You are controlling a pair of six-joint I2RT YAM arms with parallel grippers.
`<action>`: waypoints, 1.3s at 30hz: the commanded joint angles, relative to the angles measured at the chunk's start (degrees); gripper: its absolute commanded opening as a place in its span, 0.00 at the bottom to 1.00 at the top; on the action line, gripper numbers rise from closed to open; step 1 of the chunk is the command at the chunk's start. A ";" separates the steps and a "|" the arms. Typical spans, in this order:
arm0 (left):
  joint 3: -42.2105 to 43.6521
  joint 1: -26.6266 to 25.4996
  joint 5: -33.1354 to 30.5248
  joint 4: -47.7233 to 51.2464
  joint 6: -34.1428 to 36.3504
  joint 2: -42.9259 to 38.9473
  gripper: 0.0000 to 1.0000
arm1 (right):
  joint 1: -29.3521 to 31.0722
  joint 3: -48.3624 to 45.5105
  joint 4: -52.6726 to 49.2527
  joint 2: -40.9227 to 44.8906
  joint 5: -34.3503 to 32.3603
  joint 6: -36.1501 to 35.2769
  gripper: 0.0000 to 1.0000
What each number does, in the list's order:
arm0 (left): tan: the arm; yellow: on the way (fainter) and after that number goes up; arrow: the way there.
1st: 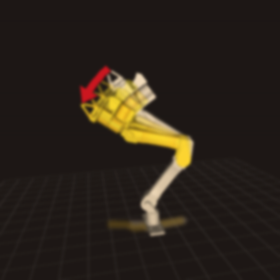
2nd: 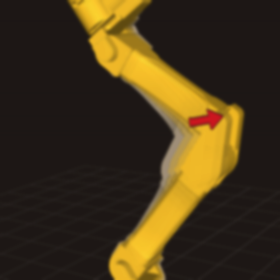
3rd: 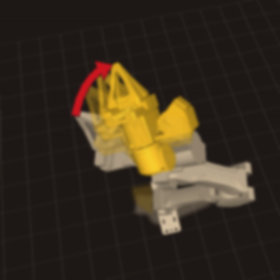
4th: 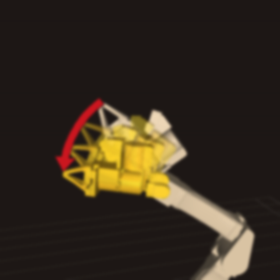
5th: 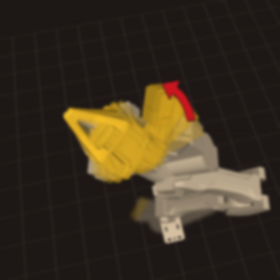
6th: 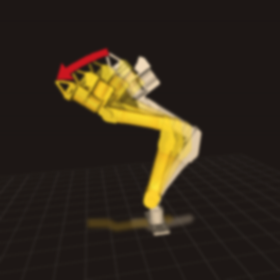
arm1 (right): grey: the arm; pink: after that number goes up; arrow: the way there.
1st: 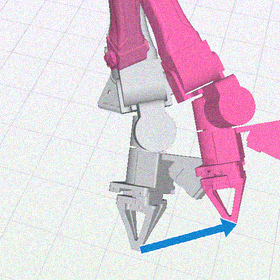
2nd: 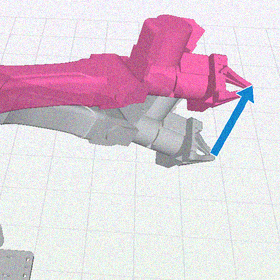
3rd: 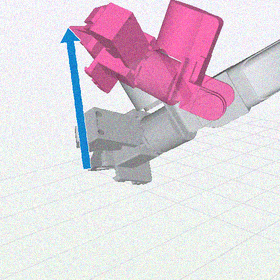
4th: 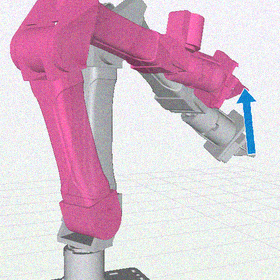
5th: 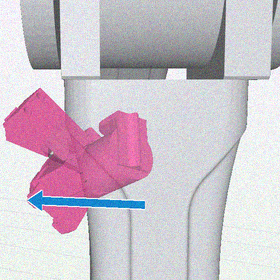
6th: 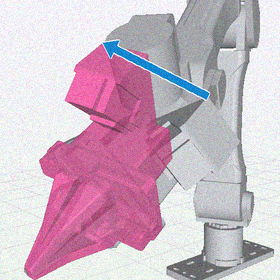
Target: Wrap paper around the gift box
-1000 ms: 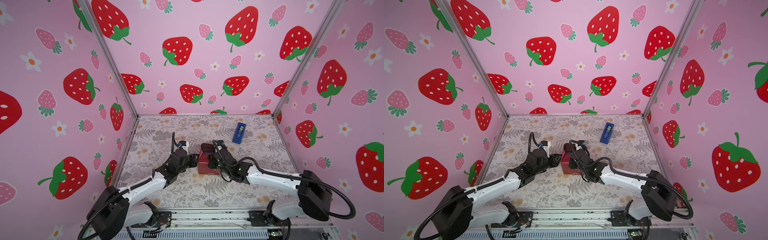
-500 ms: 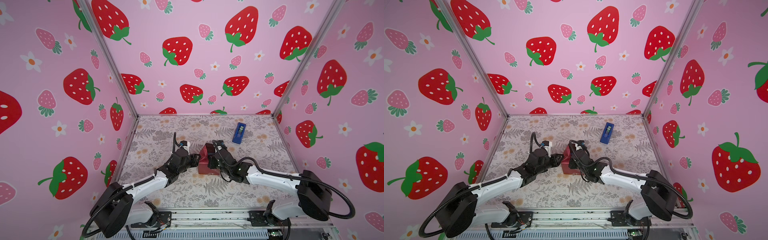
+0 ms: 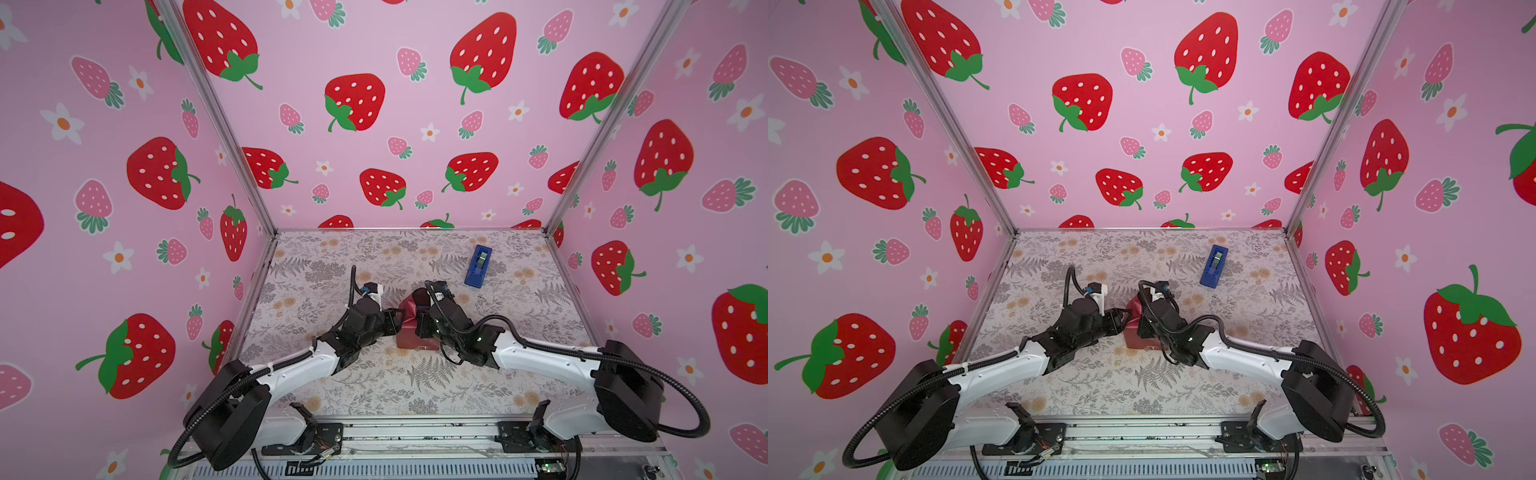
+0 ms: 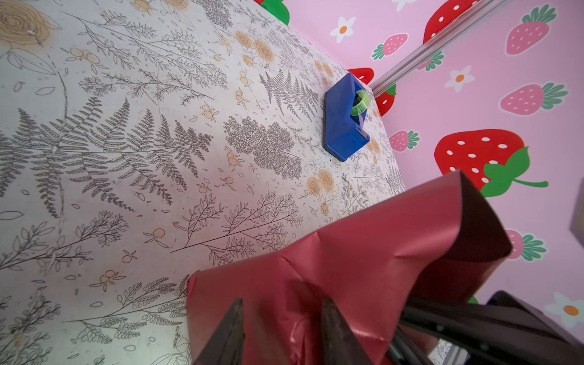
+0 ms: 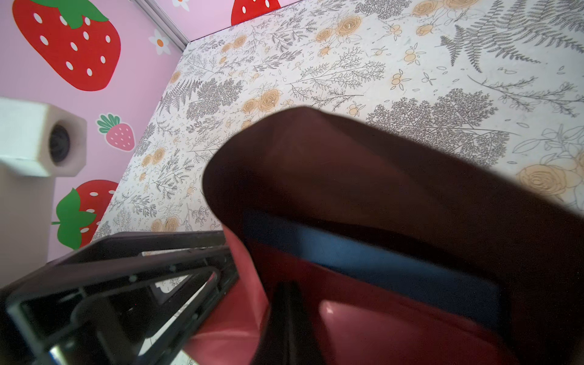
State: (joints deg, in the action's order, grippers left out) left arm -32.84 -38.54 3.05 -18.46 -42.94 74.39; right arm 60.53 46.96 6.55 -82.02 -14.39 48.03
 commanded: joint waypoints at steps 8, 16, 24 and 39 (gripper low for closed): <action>0.67 -1.17 -0.41 8.26 2.68 2.19 0.47 | -0.33 1.82 -10.04 4.16 -0.51 -0.12 0.03; 0.43 -1.18 -0.41 8.26 2.60 2.81 0.44 | -0.33 3.09 -1.24 6.30 10.34 -2.82 0.04; 0.71 -1.18 -0.65 8.70 2.44 2.37 0.44 | -0.33 8.03 -1.43 -1.38 13.44 -1.82 0.04; 1.20 -1.18 -1.64 9.45 2.24 1.45 0.43 | -4.31 2.91 -13.20 -1.08 1.81 -0.90 0.02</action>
State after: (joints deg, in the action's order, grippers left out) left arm -32.84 -39.27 1.96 -18.09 -41.63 74.35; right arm 57.60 52.12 0.01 -83.99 -9.06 46.50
